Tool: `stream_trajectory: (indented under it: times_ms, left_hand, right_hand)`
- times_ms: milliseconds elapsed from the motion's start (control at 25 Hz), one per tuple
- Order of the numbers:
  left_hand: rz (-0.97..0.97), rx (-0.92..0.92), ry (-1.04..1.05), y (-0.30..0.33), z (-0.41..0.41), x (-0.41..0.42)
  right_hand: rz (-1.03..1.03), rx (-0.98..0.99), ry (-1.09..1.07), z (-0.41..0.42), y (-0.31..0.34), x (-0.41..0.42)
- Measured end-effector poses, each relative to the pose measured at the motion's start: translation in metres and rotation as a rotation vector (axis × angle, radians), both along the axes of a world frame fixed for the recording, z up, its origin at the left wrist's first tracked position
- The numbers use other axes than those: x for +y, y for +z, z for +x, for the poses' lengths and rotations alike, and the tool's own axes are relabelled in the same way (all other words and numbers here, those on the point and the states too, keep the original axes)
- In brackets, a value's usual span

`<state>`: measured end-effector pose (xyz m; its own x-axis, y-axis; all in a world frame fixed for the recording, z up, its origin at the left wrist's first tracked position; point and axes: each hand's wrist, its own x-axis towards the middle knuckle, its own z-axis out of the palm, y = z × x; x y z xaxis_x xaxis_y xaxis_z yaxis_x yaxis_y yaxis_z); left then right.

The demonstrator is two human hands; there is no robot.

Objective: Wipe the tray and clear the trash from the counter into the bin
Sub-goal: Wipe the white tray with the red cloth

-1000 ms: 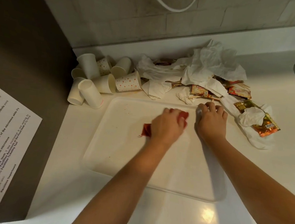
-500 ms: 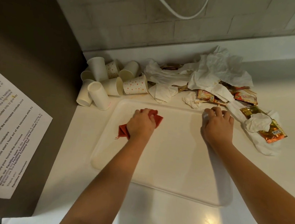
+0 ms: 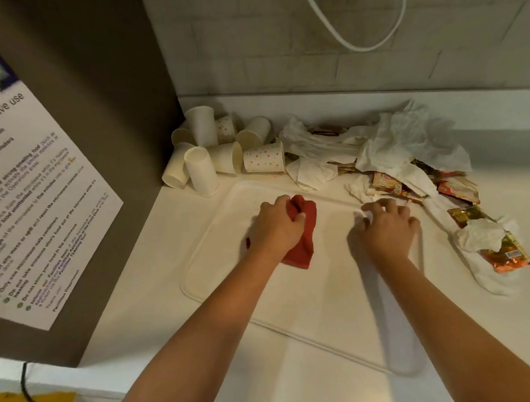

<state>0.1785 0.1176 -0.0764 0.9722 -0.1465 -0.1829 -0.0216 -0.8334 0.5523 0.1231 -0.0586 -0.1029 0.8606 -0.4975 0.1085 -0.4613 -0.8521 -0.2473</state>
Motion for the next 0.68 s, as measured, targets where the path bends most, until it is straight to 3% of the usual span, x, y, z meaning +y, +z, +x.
stream_trajectory:
  times_ms: [160, 280, 440, 560, 680]
  left_hand:
    - [0.187, -0.116, 0.256, -0.005, 0.017, 0.051]
    - [0.27, -0.084, 0.347, -0.018, 0.028, 0.093]
    - [0.003, -0.114, 0.308, -0.04, 0.03, 0.121]
    - [-0.035, -0.201, 0.285, -0.044, 0.027, 0.125]
    - [-0.099, -0.167, 0.284, -0.046, 0.03, 0.126]
  right_hand:
    - [0.383, -0.018, 0.207, 0.02, 0.01, 0.047]
    - [0.395, 0.078, 0.299, 0.028, 0.013, 0.076]
    - [0.319, 0.12, 0.308, 0.039, 0.008, 0.092]
    - [0.442, -0.005, 0.281, 0.055, 0.009, 0.104]
    - [0.401, 0.011, 0.316, 0.08, 0.012, 0.118]
